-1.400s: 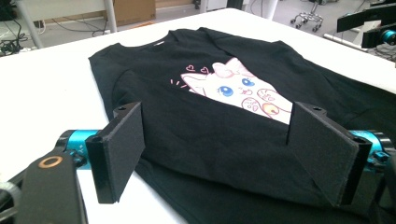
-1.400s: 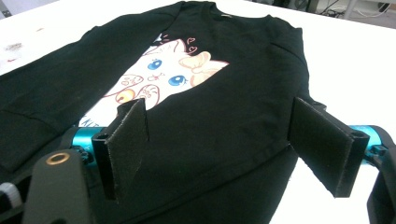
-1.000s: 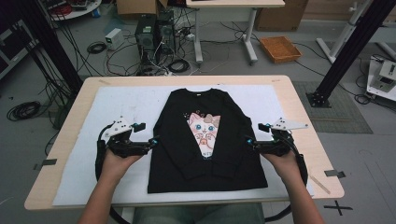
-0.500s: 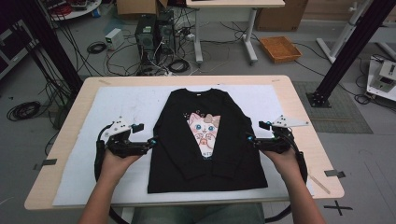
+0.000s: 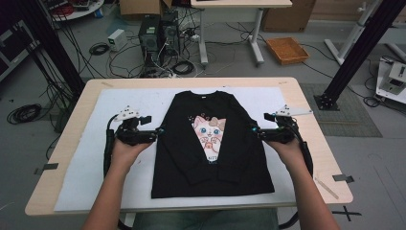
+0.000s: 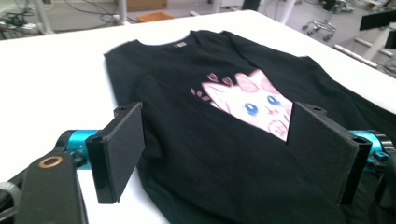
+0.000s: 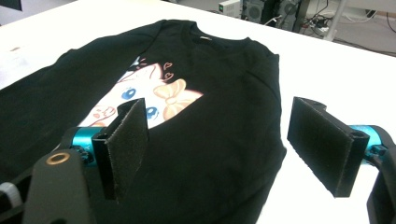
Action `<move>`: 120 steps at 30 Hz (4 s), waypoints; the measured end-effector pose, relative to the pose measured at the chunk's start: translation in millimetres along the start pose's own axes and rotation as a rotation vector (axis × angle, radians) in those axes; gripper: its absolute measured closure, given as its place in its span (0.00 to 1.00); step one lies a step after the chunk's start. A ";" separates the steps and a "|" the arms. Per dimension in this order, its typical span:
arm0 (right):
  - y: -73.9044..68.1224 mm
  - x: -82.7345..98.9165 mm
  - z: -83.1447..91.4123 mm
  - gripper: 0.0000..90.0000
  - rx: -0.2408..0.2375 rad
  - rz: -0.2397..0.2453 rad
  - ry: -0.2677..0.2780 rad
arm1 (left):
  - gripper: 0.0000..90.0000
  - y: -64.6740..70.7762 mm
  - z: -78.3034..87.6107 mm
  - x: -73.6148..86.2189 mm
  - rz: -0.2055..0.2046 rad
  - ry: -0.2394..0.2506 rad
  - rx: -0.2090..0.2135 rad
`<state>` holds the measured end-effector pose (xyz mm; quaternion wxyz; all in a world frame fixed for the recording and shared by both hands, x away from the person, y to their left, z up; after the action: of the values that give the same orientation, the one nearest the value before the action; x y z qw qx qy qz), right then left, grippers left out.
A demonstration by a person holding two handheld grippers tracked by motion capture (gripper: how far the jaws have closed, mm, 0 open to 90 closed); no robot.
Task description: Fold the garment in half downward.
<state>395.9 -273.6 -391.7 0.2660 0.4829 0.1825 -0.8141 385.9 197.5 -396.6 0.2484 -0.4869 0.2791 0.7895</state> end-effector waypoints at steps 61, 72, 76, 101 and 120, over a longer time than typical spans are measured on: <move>51.6 -26.1 -158.2 0.92 0.006 0.032 -0.367 | 0.92 -64.4 -143.9 -13.1 0.040 -0.334 -0.119; 56.3 -38.2 -152.0 0.95 0.072 0.056 -0.280 | 0.94 -73.3 -138.0 -30.6 -0.028 -0.284 -0.165; 58.5 -44.8 -151.7 0.95 0.071 0.057 -0.273 | 0.94 -76.0 -136.4 -32.9 0.002 -0.256 -0.130; 29.2 -39.4 -69.0 0.94 -0.120 0.076 -0.179 | 0.94 -20.9 -51.8 -17.7 -0.034 -0.140 0.112; -6.5 27.3 -27.7 0.81 -0.130 0.097 -0.187 | 0.82 20.3 -34.5 34.9 -0.140 -0.284 0.105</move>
<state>400.3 -260.2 -428.5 0.3516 0.3948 0.1857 -0.8283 380.1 163.5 -437.1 0.3649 -0.3749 0.2476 0.8155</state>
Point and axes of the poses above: each handheld gripper's, and its own axes: z roughly backward along the jaws, x roughly out of its underside, y roughly to its right, the point moved 1 cm from there along -z, roughly forward along the jaws, and after that the axes turned 3 degrees about x, right-handed, at the moved point
